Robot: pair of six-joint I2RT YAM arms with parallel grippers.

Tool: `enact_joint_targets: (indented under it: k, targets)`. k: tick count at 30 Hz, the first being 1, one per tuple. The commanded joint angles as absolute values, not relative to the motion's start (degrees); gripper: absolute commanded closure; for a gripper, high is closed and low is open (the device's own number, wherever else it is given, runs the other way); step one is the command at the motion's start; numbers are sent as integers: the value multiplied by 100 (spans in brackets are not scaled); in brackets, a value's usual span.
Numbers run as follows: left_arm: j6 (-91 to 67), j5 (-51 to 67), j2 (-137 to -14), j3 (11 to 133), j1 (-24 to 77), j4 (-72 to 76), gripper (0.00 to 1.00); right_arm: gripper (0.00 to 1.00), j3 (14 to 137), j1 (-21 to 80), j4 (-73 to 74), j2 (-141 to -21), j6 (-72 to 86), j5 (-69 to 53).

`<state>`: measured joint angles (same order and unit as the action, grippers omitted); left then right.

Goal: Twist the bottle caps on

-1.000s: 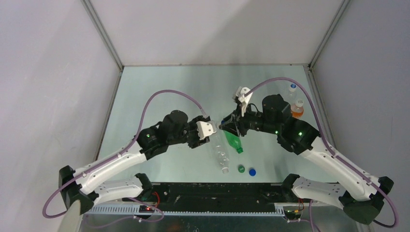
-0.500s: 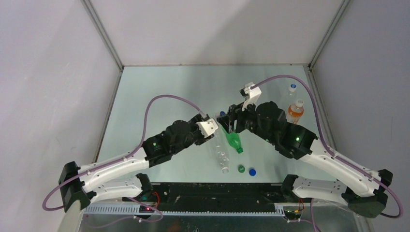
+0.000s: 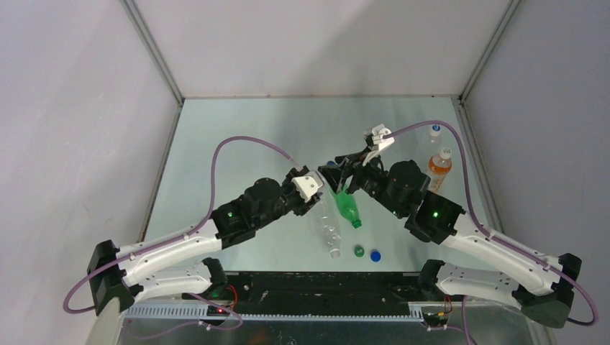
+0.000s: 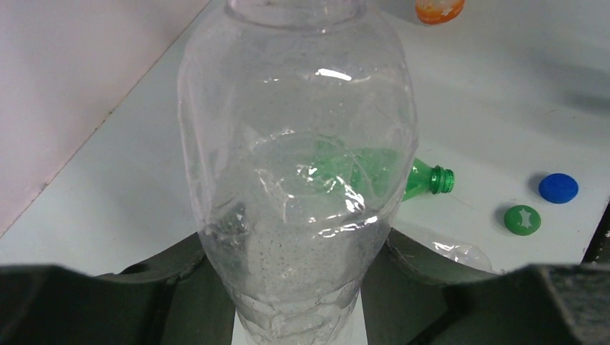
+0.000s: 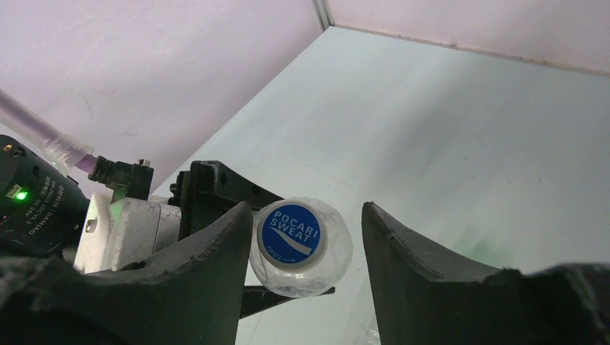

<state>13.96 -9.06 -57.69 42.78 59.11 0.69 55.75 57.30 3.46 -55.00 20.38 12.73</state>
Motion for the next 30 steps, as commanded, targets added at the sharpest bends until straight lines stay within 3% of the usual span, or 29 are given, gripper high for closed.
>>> enact_joint_targets:
  k: [1,6,8,10,12,14,15,16,18,30]
  targets:
    - [1189,-703,-5721,4258,5915,518,71,43,5472,5765,-357,-5585,2172,1179]
    - [1133,-636,-5722,4276,5886,594,70,50,5329,5768,-501,-5647,2281,1085]
    - [1104,-620,-5716,4268,5870,624,69,58,5310,5763,-516,-5677,2225,997]
    - [1074,-593,-5688,4259,5836,646,63,87,5309,5738,-518,-5675,2159,949]
    - [1031,-519,-5562,4235,5756,646,53,100,5306,5649,-500,-5632,2110,929]
    - [971,-442,-5456,4252,5634,514,42,100,5304,5517,-465,-5555,2049,909]
    - [964,-396,-5422,4286,5541,446,19,100,5306,5457,-452,-5495,1984,867]
    - [970,-336,-5346,4305,5495,300,5,100,5323,5324,-433,-5428,1955,851]
    - [997,-272,-5182,4347,5361,98,1,100,5393,5081,-319,-5342,1849,812]
    - [1754,-955,-3845,4522,4098,-1621,0,100,5654,2761,516,-5592,669,1514]
